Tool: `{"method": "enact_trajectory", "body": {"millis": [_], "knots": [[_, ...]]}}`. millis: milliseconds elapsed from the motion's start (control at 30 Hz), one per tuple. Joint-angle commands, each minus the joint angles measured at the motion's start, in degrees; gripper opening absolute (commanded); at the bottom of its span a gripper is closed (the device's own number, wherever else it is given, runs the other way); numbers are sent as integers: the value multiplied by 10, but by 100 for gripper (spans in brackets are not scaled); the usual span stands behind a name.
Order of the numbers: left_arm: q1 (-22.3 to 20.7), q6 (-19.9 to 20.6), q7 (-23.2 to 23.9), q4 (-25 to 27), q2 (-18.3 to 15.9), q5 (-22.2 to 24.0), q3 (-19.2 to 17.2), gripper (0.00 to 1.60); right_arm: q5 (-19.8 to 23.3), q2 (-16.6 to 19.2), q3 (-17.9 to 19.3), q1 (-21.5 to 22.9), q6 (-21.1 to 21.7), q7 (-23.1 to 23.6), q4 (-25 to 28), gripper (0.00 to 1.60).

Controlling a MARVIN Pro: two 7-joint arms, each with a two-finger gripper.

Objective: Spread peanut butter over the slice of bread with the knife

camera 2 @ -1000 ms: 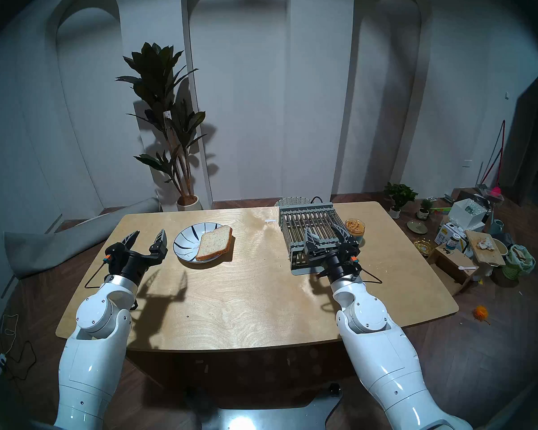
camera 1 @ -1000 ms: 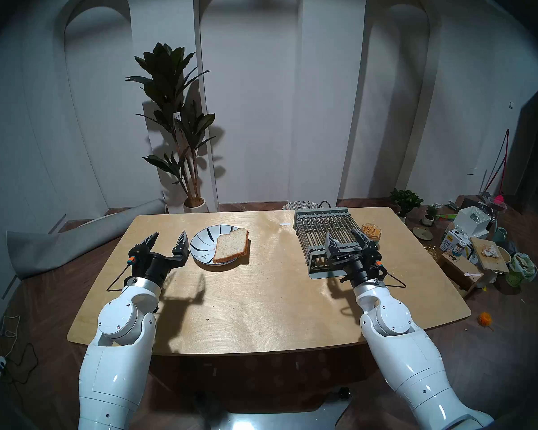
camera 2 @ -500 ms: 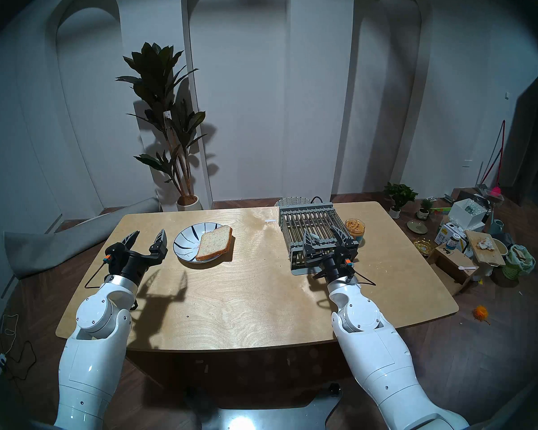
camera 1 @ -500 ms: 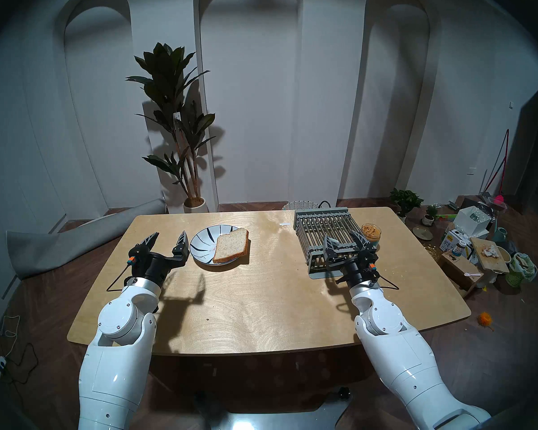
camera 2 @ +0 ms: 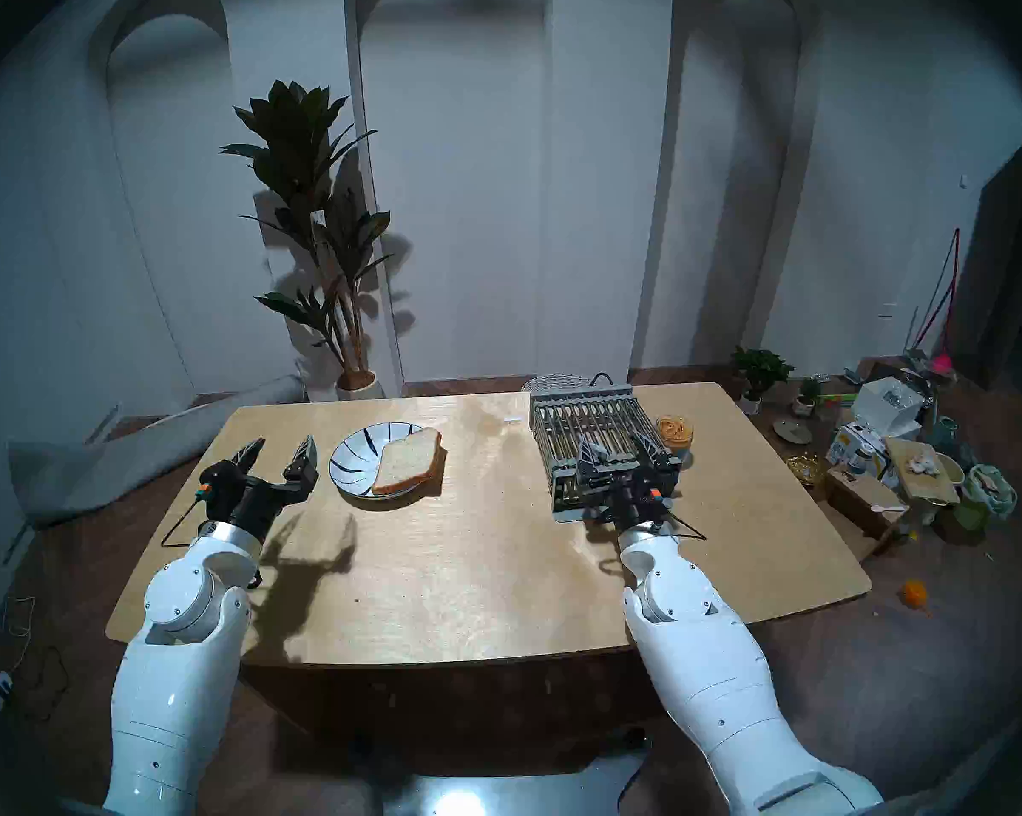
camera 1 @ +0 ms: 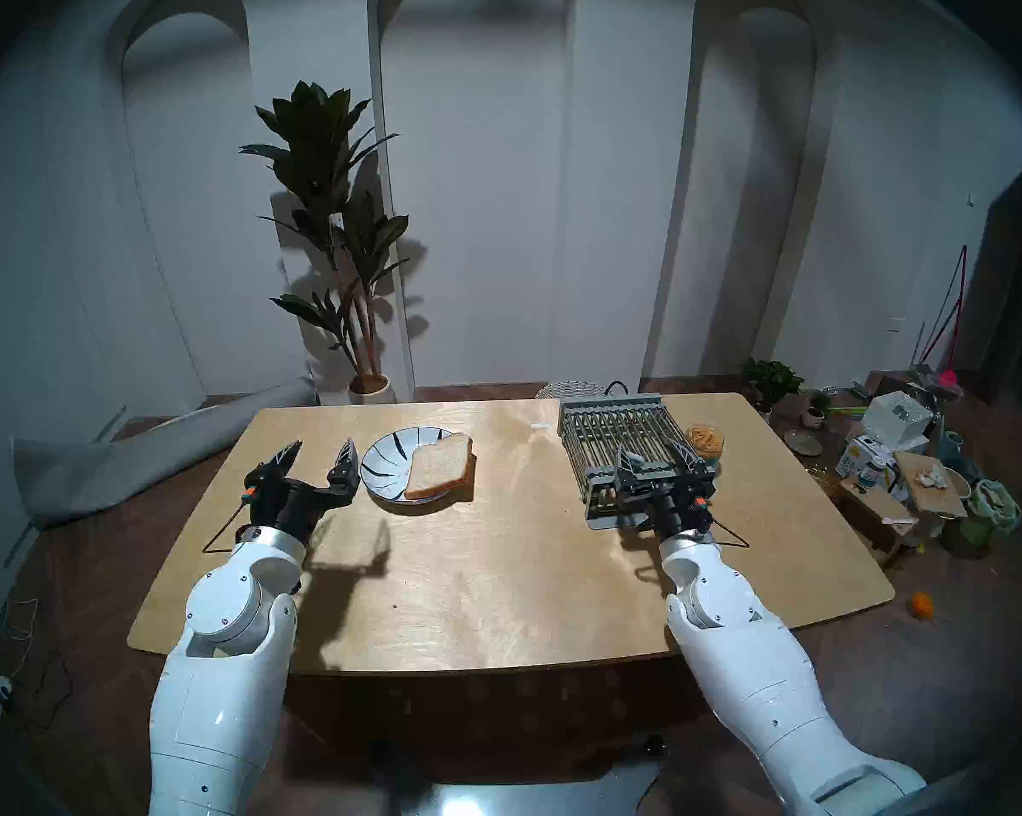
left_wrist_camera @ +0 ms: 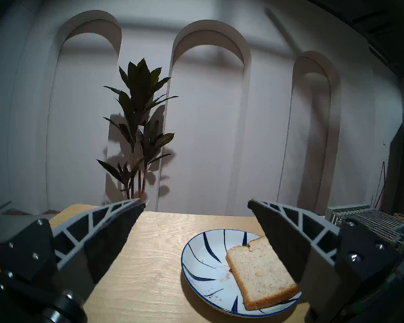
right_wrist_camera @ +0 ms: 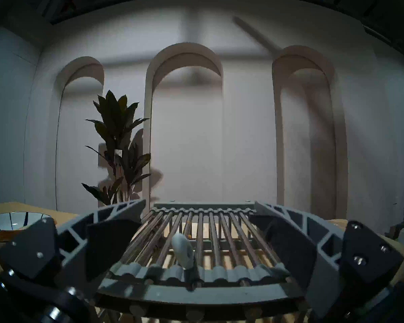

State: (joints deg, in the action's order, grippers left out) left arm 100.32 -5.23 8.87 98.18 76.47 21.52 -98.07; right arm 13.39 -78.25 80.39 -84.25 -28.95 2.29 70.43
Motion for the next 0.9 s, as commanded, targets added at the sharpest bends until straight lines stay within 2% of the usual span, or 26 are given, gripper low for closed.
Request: {"method": "enact_trajectory", "body": {"millis": [0, 567, 667, 833, 867], "knots": [[-5, -1, 0, 11, 0, 0, 0, 160, -1, -8, -1, 24, -12, 0, -4, 160], [-5, -1, 0, 11, 0, 0, 0, 160, -6, -11, -2, 33, -18, 1, -32, 160], [-5, -1, 0, 11, 0, 0, 0, 160, -8, -12, -3, 34, -16, 3, -35, 151], [-5, -1, 0, 12, 0, 0, 0, 160, -10, -13, -3, 34, -18, 5, -41, 146], [-5, -1, 0, 12, 0, 0, 0, 160, -11, -13, -3, 33, -18, 5, -42, 141]]}}
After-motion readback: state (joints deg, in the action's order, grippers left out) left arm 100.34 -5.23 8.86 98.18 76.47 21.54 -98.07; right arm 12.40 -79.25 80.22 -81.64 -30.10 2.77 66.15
